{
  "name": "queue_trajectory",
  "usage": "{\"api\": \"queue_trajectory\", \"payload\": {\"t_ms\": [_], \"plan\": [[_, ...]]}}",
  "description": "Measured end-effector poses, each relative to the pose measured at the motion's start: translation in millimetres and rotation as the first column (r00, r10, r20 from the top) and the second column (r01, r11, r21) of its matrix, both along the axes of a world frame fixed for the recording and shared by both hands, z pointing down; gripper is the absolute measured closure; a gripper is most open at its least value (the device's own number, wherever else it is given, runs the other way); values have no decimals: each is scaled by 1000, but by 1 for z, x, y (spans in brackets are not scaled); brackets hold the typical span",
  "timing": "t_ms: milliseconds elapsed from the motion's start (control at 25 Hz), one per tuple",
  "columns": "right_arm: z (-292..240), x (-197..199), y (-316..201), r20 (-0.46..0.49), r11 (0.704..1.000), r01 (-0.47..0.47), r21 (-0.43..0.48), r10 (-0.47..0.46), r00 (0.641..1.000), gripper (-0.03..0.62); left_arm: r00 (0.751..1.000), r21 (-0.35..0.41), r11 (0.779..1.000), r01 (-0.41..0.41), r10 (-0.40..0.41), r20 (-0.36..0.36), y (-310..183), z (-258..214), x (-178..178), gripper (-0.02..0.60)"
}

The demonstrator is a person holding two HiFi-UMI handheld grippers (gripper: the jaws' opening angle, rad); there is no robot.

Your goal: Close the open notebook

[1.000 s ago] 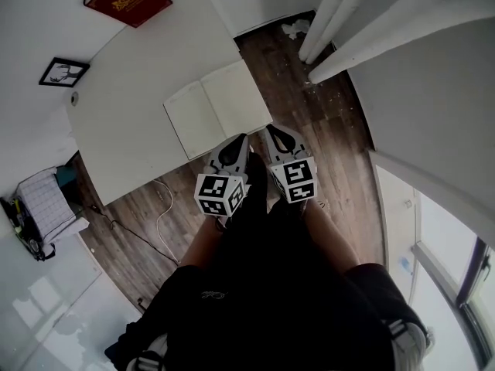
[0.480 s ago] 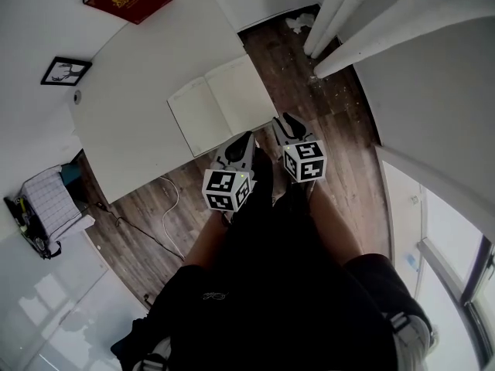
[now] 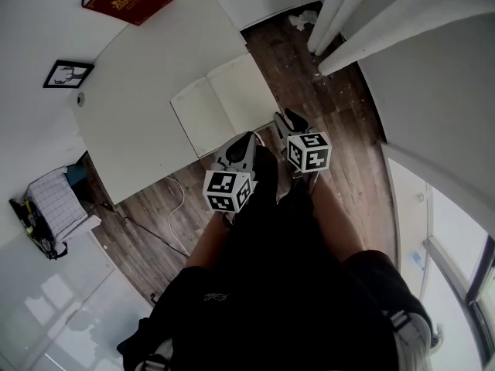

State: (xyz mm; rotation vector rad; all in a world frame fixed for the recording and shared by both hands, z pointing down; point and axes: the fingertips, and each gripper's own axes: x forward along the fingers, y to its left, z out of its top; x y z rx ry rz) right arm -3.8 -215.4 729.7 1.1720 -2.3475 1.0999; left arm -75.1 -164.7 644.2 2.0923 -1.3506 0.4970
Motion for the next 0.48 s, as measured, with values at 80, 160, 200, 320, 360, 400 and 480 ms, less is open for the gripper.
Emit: {"api": "queue_trajectory", "payload": {"t_ms": [80,160,200,320,360,400,480], "plan": [[2,-1,0,22,1000,-12,-18,12,1000,476,1000,1,1000,-2,2,1,0,0,0,578],[2,-3,0,39,999,-14,-32,15,999,477,1000,1,1000,-1,1,1,0,0,0,578],[1,-3,0,39,999,-8,-33,9,999,485,1000,3,1000,1,-1,1,-1,-1,0,578],[-3,-3,-1,-24,1000,32,2,-31,999,512,1000,12,1000,13,-13,-2,-1,-5,1,578],[-5,-3,-1,-53,999,45,22,-43,998,523,1000,15,1000,18,-18,-3,-1,-6,1,578],[-8,-3,-1,-79,998,55,41,-51,996,526,1000,18,1000,23,-23,-4,0,-7,1,578],[-14,-3,0,-111,995,66,76,-57,992,533,999,23,999,37,-37,-7,2,-9,-1,578]]}}
